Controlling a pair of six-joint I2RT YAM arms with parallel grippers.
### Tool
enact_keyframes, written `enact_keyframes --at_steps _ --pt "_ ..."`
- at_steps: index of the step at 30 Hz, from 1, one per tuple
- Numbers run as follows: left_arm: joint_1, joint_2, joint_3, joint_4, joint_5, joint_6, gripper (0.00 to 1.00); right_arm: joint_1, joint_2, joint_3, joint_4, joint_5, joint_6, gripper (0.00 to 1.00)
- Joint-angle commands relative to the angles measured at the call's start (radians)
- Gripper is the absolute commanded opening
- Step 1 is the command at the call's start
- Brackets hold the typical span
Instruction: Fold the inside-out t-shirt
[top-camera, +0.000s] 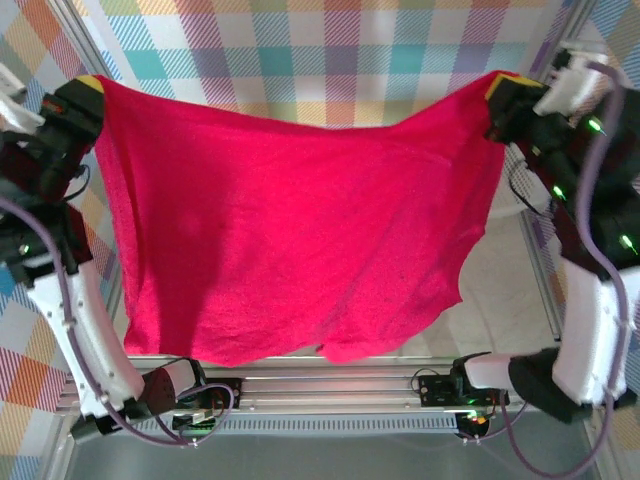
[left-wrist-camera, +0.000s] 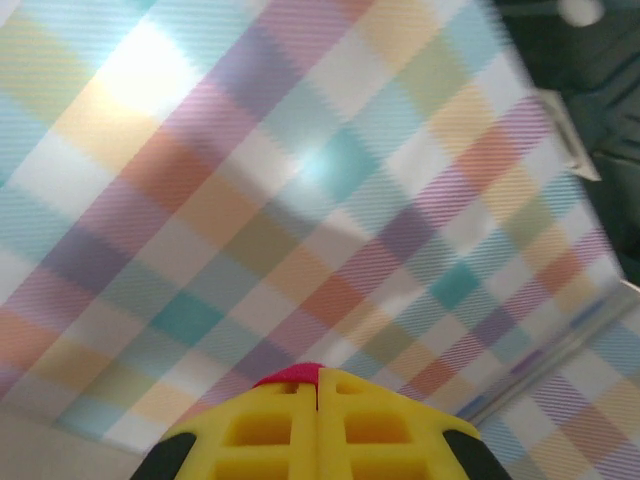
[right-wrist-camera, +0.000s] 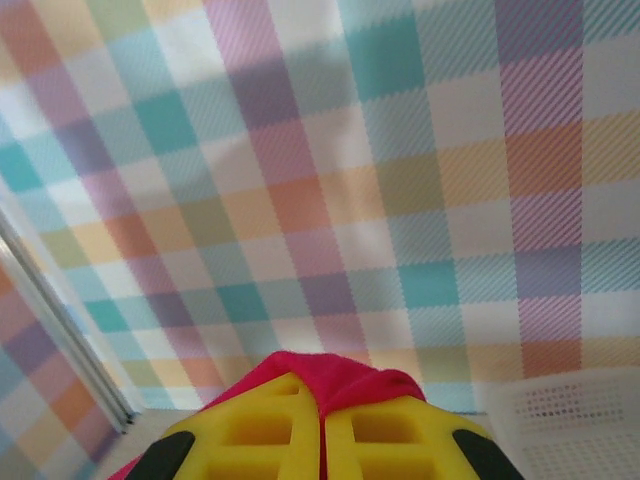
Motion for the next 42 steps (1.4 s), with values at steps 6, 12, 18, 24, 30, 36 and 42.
enact_keyframes --at_steps 6,12,18,24,30,36,42 --pt "-0.121 0.189 -0.326 0.249 -0.062 0.011 0.0 0.0 0.31 -0.031 0.062 0.049 -0.009 0.0" --pt "-0.176 0.476 -0.422 0.35 -0.099 0.056 0.0 0.017 0.494 -0.149 0.161 0.098 0.028 0.0" --pt "-0.188 0.793 -0.306 0.383 -0.089 0.056 0.0 0.018 0.798 0.014 0.168 0.15 0.045 0.0" --pt "-0.187 1.038 -0.018 0.233 -0.116 0.081 0.5 0.01 1.171 0.462 0.084 0.2 0.115 0.44" --pt "-0.217 0.849 -0.058 0.104 -0.29 0.171 0.73 0.005 1.123 0.447 0.04 0.038 0.198 0.59" --pt "-0.402 0.611 -0.394 0.155 -0.214 0.195 0.75 0.017 0.913 0.077 -0.029 -0.241 0.247 0.59" --pt "-0.499 0.584 -0.692 0.315 -0.159 0.116 0.77 0.06 0.698 -0.469 0.134 -0.361 0.266 0.64"
